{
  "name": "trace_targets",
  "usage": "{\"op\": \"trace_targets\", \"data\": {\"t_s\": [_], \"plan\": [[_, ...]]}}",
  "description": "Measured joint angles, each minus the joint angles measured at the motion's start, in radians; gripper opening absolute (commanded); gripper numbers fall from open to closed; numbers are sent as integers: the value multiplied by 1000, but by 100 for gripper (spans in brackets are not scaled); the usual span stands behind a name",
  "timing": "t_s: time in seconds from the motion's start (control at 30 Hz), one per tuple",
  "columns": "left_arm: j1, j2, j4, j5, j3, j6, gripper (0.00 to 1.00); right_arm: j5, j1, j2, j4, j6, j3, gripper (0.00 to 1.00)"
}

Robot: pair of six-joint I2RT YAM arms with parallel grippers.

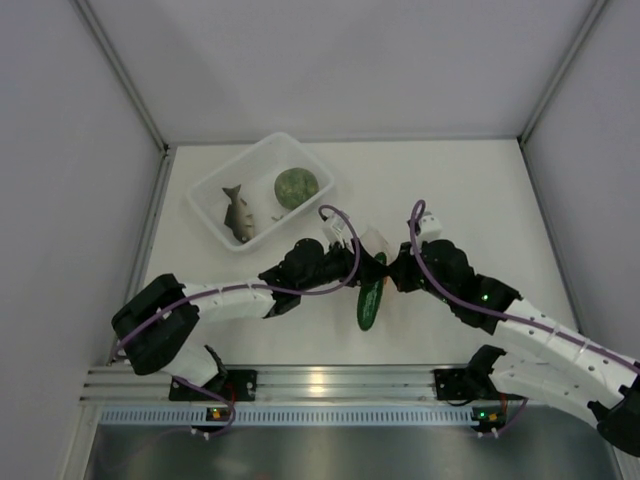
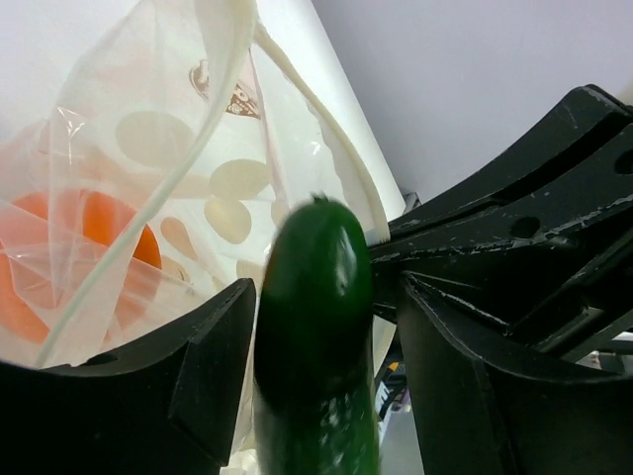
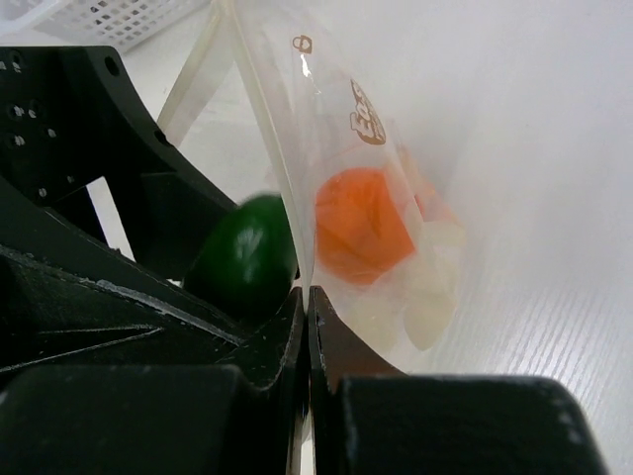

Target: Open the zip-top bag and remove the fake food

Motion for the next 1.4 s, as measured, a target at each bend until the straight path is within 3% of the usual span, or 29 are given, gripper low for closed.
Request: {"op": "trace_targets", "data": {"t_s": [0.13, 0.17, 0.23, 0.67, 0.87, 1.2, 1.3, 1.4], "plan": [[-2, 15, 18, 26, 0, -16, 47, 2, -2, 0, -1, 2, 0, 0], [-2, 16, 26, 31, 0, -23, 18, 1, -2, -1, 0, 2, 0, 0], [-2, 19, 39, 38, 1, -30, 1, 2, -2, 0, 0, 2, 0, 0], [0, 37, 52, 21, 2, -33, 0, 73, 1, 57, 0, -2, 1, 0], [23, 25, 54, 79, 2, -32, 0, 89, -22, 139, 4, -21, 1, 0], [96, -204, 53, 116, -39, -28, 0, 111, -113, 188, -9, -61, 45, 0], [166, -304, -53, 43, -44, 0, 0, 111, -120, 159, -19, -63, 53, 0], [229, -379, -270, -133, 14, 85, 0, 106, -126, 101, -43, -62, 58, 0]]}}
